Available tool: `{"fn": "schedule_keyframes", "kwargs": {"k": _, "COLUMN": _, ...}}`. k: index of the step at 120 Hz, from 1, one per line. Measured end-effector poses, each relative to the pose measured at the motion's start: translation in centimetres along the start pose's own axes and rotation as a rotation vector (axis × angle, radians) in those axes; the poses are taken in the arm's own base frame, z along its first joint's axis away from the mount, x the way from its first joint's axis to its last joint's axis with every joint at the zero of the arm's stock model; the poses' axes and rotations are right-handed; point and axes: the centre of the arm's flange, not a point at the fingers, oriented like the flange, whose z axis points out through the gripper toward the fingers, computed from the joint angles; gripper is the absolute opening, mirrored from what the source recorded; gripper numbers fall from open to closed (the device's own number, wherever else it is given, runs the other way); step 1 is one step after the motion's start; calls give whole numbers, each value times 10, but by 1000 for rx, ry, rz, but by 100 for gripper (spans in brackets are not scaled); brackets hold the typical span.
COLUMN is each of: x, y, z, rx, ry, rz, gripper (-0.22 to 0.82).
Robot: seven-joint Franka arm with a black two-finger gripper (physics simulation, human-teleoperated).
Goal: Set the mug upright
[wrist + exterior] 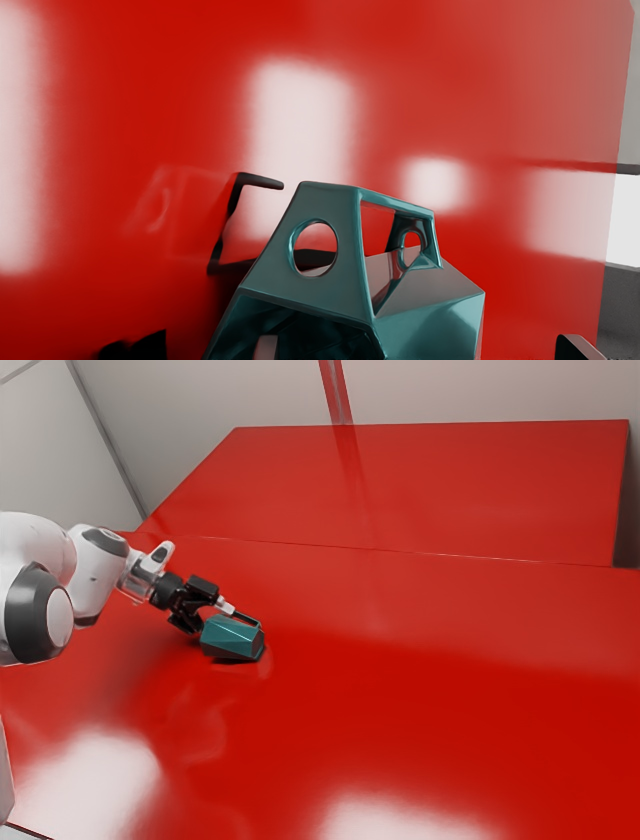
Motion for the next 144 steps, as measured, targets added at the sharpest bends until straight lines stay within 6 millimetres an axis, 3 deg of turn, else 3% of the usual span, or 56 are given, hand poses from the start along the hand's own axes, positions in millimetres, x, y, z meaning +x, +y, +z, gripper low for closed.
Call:
{"fn": "schedule_keyframes", "kwargs": {"k": 33, "x": -8, "y": 3, "z": 10, "rx": -57, "ry": -15, "rz": 5, "gripper": 57}}
{"fn": "schedule_keyframes", "kwargs": {"k": 91, "x": -10, "y": 4, "z": 7, "rx": -63, "ry": -21, "rz": 31, "gripper": 3}}
{"fn": "schedule_keyframes", "kwargs": {"k": 109, "x": -10, "y": 8, "z": 3, "rx": -61, "ry": -15, "rz": 41, "gripper": -6}}
{"fn": "schedule_keyframes", "kwargs": {"k": 129, "x": -5, "y": 46, "z": -14, "rx": -54, "ry": 12, "rz": 108, "gripper": -14}}
{"fn": "schedule_keyframes", "kwargs": {"k": 144, "x": -4, "y": 104, "z": -33, "rx": -6, "ry": 17, "rz": 217, "gripper": -15}}
